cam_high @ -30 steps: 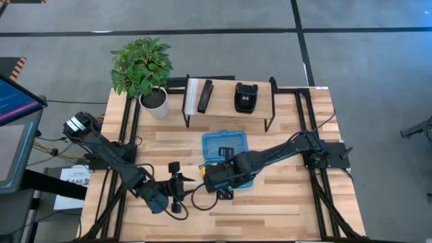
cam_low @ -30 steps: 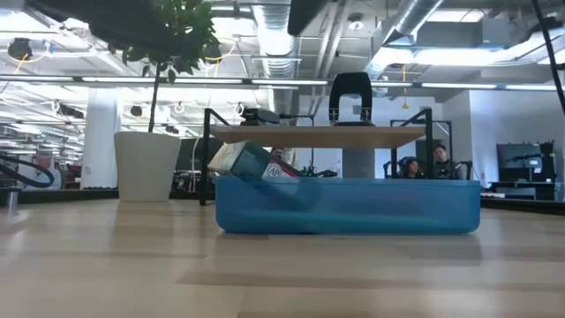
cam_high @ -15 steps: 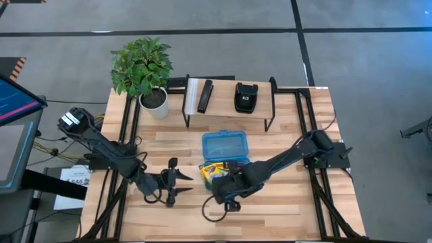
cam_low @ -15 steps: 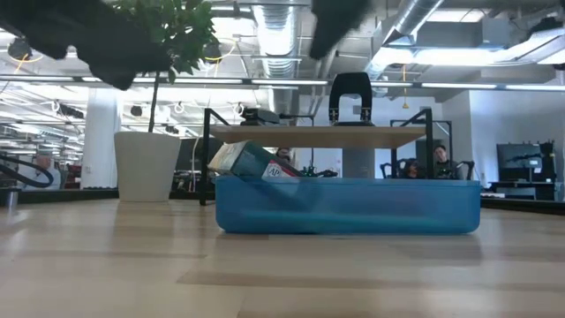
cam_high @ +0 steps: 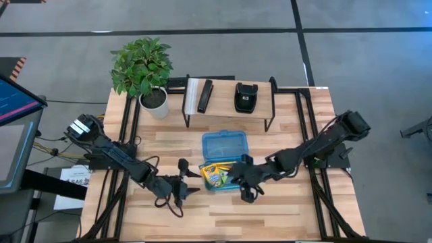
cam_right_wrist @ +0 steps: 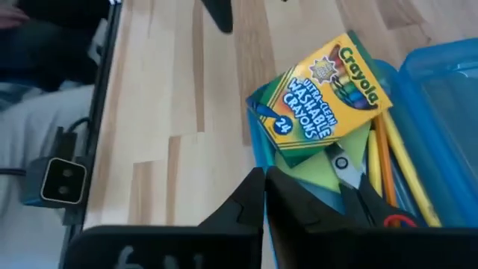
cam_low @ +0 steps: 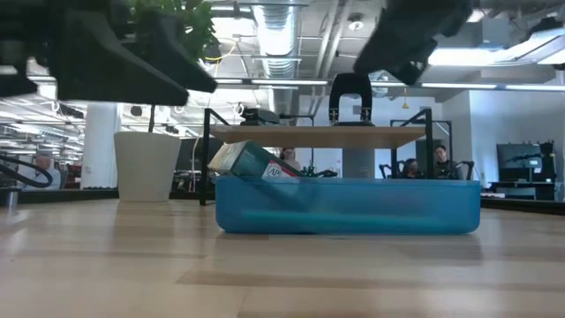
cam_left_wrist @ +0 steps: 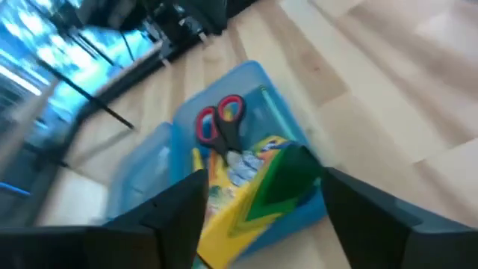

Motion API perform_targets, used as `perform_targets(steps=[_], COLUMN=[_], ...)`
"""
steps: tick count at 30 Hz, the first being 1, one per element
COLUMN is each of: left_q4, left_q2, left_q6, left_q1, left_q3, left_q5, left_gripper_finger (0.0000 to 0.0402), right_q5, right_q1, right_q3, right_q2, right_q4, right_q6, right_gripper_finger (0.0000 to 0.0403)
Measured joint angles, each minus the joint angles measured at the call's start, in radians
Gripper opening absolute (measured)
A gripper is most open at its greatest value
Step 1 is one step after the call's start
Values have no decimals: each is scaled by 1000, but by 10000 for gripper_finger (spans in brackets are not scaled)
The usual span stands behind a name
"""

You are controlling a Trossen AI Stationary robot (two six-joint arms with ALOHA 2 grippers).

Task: Pack school essentials
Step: Put the yellow crayon box into the blue supply box

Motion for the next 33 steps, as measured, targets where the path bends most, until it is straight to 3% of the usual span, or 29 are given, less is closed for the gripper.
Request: perform_targets(steps=[6,14,22,26,33], left_q4=[-51,-176,-213,-217,-218], left_q2=[105,217,246,246,246], left_q6=[235,395,437,479,488], left_q1=[0,7,48,51,52], left_q3=[65,151,156,156,155], left_q5=[-67,-241,-255,-278,-275], left_gripper_finger=[290,292,291,268,192], right_q5=[6,9,9,9,9], right_q1=[0,-8,-8,-8,-8], right_q3=[-38,-38,-38,-38,-38], right_q2=[0,13,13,13,13], right_q4=[19,32,44,47,47], right_q6=[6,5,-1,-1,-2], right_gripper_finger=[45,45,45,44,45])
